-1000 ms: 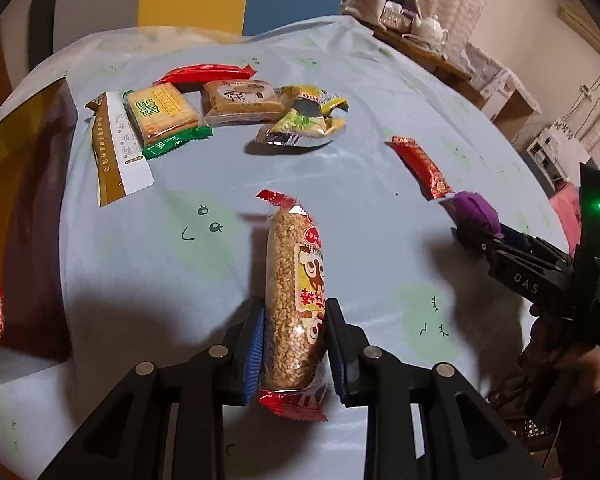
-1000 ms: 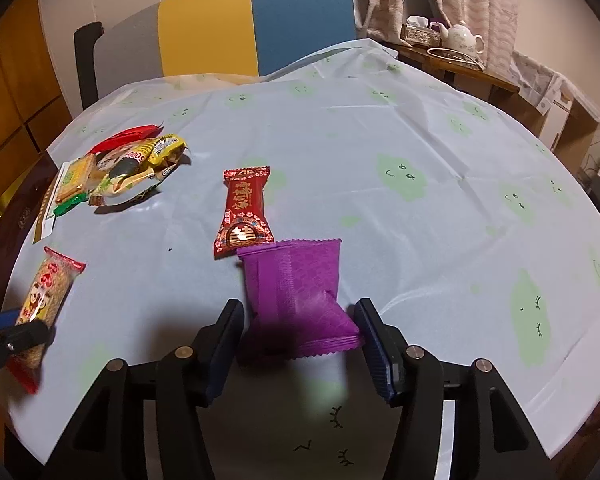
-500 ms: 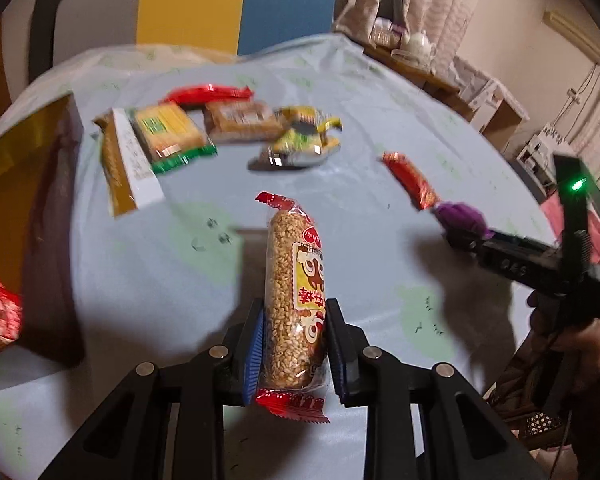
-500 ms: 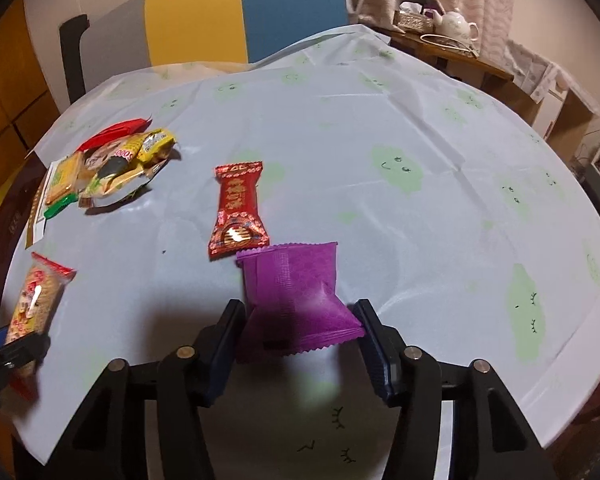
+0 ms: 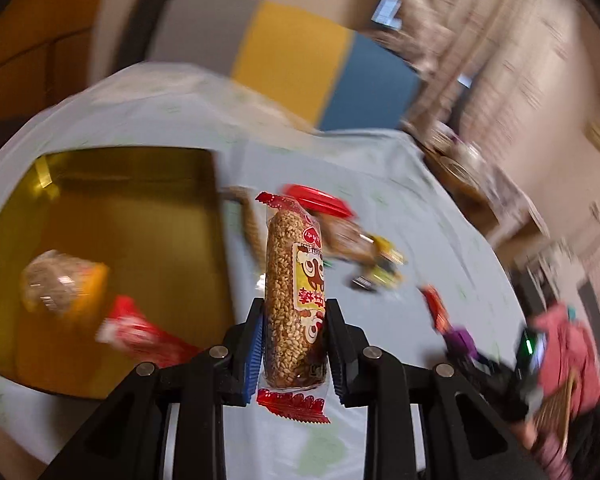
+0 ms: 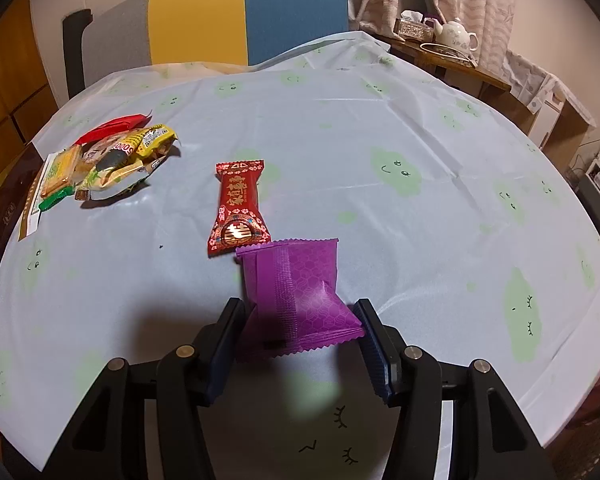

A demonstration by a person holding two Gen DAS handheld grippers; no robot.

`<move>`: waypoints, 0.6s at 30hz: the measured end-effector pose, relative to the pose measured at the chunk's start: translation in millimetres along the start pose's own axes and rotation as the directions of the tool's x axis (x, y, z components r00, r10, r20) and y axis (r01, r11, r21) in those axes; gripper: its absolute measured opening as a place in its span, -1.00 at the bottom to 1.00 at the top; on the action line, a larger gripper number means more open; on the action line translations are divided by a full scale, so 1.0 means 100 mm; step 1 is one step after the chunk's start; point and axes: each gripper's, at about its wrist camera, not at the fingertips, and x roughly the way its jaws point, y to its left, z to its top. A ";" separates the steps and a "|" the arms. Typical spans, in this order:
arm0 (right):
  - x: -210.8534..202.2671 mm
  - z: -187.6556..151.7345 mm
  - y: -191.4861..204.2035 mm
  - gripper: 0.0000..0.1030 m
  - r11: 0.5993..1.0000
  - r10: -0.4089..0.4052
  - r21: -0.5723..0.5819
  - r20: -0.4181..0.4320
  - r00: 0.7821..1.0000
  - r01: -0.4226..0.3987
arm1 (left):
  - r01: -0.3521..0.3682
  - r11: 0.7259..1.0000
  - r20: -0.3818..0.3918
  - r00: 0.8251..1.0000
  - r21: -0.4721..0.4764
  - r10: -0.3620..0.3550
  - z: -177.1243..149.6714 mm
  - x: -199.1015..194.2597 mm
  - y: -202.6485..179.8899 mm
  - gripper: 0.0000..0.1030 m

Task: Organize snacks
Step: 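Carry the long peanut bar into the gold tin and open the left gripper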

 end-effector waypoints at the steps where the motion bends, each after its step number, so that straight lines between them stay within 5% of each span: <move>1: 0.00 0.00 0.00 0.11 1.000 -0.001 -0.001 0.003 1.000 0.001 | -0.017 0.999 -0.004 1.000 -0.034 0.017 0.06 0.02 0.12 -0.45; 9: 0.00 -0.01 0.01 0.11 1.000 -0.004 -0.004 0.007 1.000 0.004 | -0.118 0.975 -0.097 0.990 -0.189 0.101 0.43 0.43 0.79 -0.45; 18: 0.00 0.01 0.01 0.11 1.000 -0.009 -0.006 -0.001 1.000 0.009 | -0.208 0.948 -0.212 0.964 -0.242 0.158 0.54 1.00 0.94 -0.37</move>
